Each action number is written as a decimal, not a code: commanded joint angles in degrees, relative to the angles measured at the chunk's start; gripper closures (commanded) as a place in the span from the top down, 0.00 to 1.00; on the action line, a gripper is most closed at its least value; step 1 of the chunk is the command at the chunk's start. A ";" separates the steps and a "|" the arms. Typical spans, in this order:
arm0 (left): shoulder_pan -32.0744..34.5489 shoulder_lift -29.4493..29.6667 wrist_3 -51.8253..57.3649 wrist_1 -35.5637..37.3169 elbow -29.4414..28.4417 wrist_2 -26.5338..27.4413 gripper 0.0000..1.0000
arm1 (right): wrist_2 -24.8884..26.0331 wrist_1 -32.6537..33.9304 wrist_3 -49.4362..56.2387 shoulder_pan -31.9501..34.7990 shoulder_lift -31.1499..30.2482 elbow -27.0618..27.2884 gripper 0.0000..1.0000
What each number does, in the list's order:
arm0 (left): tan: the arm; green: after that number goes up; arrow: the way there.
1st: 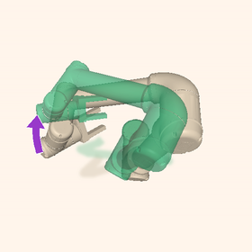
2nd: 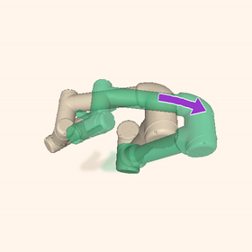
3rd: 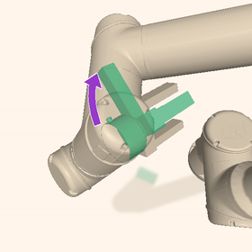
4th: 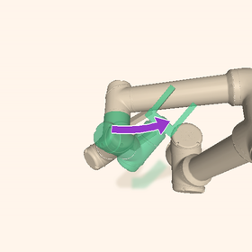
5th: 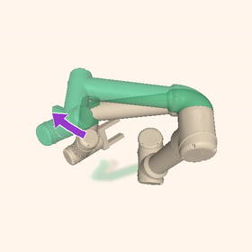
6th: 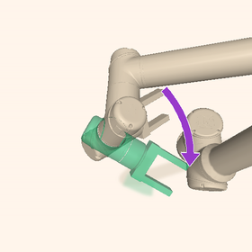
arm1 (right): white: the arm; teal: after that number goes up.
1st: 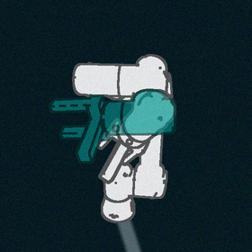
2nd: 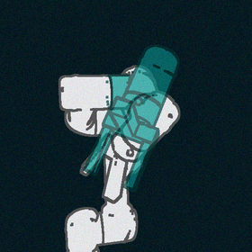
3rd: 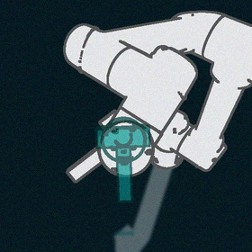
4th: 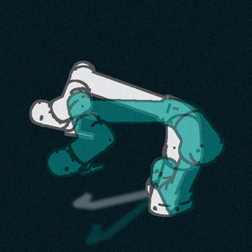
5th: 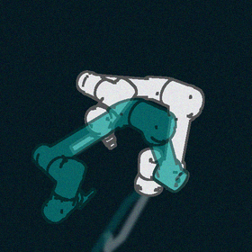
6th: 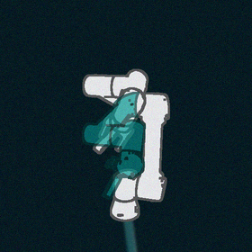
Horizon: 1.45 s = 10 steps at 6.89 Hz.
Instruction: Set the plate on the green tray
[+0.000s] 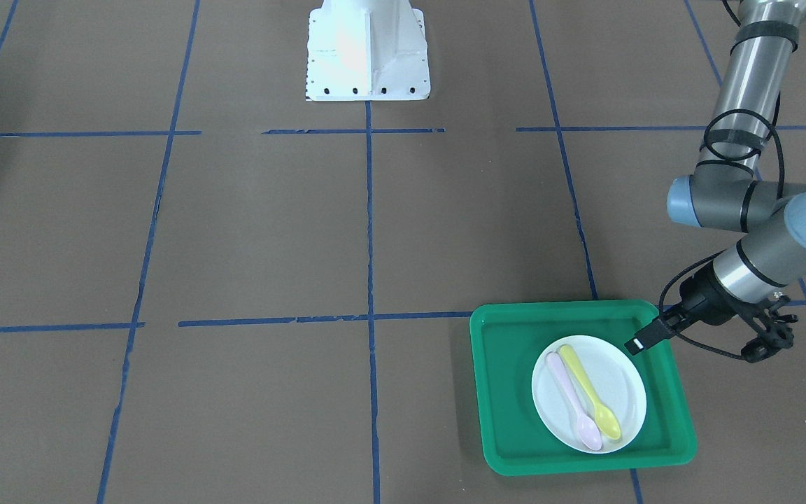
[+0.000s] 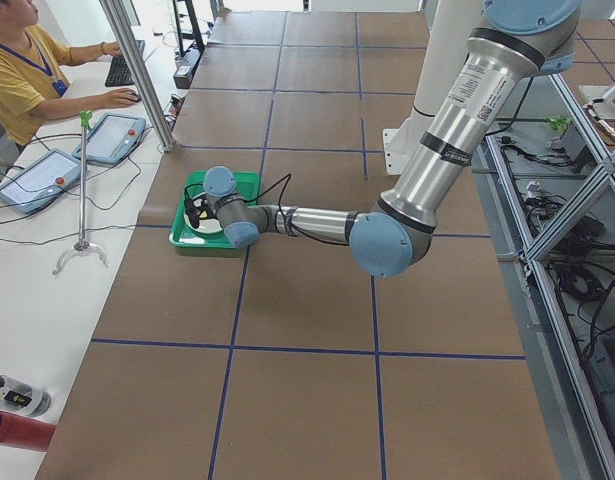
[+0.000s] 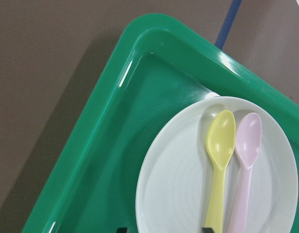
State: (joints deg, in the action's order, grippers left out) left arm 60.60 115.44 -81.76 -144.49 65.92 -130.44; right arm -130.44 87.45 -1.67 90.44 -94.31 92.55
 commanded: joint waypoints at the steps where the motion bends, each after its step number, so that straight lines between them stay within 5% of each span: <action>1: 3.01 -6.09 9.62 6.19 7.26 -2.69 0.99 | 0.01 0.00 0.00 0.00 0.00 0.00 1.00; 3: 10.21 -19.38 32.68 17.62 20.41 -3.68 0.99 | 0.01 0.00 0.00 0.00 0.00 0.00 1.00; 5: 19.51 -29.44 56.42 24.48 26.69 -3.94 0.99 | 0.01 0.00 0.00 0.00 0.00 0.00 1.00; 8: 38.56 -31.93 92.81 50.29 32.85 -3.60 1.00 | 0.01 0.00 0.00 0.00 0.00 0.00 1.00; 10: 40.91 -31.76 98.10 62.26 33.39 -3.16 1.00 | 0.01 0.00 0.00 0.00 0.00 0.00 1.00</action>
State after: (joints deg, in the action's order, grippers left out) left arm 99.66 83.87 12.94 -89.43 98.71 -133.91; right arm -130.43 87.45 -1.67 90.44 -94.31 92.55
